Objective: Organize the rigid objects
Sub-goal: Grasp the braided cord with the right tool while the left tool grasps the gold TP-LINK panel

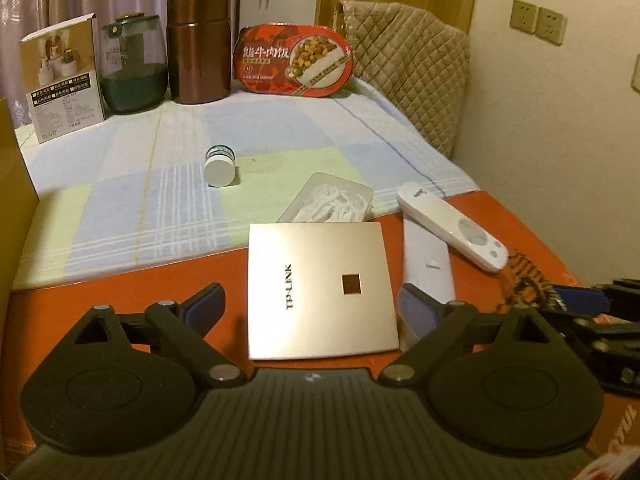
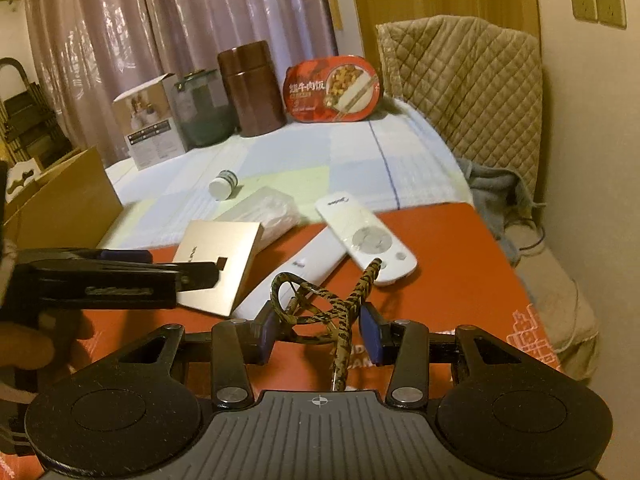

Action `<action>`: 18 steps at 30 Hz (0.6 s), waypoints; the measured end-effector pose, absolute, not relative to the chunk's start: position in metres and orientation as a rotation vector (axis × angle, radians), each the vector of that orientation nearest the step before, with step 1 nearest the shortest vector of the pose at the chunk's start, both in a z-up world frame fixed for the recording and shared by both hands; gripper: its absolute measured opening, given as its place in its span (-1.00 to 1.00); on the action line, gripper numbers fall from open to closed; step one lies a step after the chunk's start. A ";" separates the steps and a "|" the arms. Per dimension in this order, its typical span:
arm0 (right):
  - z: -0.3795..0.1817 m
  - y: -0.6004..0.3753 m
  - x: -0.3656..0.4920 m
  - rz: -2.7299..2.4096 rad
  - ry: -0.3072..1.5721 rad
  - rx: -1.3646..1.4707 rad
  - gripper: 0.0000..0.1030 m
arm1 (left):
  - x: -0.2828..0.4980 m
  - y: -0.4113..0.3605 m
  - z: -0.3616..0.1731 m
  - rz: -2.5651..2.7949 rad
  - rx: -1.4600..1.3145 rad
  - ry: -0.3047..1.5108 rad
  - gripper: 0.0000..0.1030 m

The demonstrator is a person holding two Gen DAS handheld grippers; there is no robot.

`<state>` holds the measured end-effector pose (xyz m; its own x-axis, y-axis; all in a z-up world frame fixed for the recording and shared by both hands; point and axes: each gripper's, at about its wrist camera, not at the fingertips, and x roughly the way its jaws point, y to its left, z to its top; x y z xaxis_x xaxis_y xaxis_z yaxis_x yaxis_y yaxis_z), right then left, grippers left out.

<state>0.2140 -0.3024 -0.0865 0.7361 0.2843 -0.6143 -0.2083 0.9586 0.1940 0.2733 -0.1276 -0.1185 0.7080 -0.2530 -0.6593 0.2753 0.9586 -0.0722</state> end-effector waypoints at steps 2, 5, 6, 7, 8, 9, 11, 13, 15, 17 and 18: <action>-0.087 -0.304 0.217 0.267 0.693 0.114 -0.22 | 0.279 -0.136 -0.122 -0.292 0.049 0.738 0.77; -0.090 -0.308 0.220 0.261 0.698 0.117 -0.22 | 0.285 -0.146 -0.129 -0.266 0.091 0.743 0.77; -0.090 -0.309 0.221 0.258 0.699 0.118 -0.22 | 0.286 -0.148 -0.130 -0.265 0.099 0.740 0.74; -0.091 -0.310 0.222 0.256 0.701 0.119 -0.22 | 0.287 -0.150 -0.131 -0.264 0.107 0.738 0.68; -0.091 -0.310 0.222 0.255 0.702 0.119 -0.22 | 0.287 -0.150 -0.131 -0.264 0.115 0.737 0.69; -0.092 -0.311 0.222 0.254 0.703 0.119 -0.22 | 0.287 -0.149 -0.131 -0.263 0.117 0.738 0.68; -0.093 -0.312 0.221 0.253 0.704 0.121 -0.22 | 0.286 -0.147 -0.130 -0.264 0.128 0.744 0.67; -0.093 -0.311 0.220 0.251 0.706 0.124 -0.22 | 0.281 -0.142 -0.128 -0.269 0.137 0.756 0.67; -0.092 -0.311 0.218 0.252 0.705 0.128 -0.22 | 0.274 -0.134 -0.124 -0.269 0.134 0.762 0.67; -0.090 -0.310 0.216 0.254 0.704 0.130 -0.22 | 0.264 -0.125 -0.118 -0.271 0.129 0.763 0.66; -0.088 -0.309 0.214 0.255 0.702 0.133 -0.22 | 0.258 -0.120 -0.115 -0.272 0.123 0.762 0.66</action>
<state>0.2144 -0.3091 -0.0884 0.7340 0.2756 -0.6207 -0.1869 0.9606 0.2055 0.2581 -0.1204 -0.1147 0.6903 -0.1981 -0.6959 0.2866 0.9580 0.0116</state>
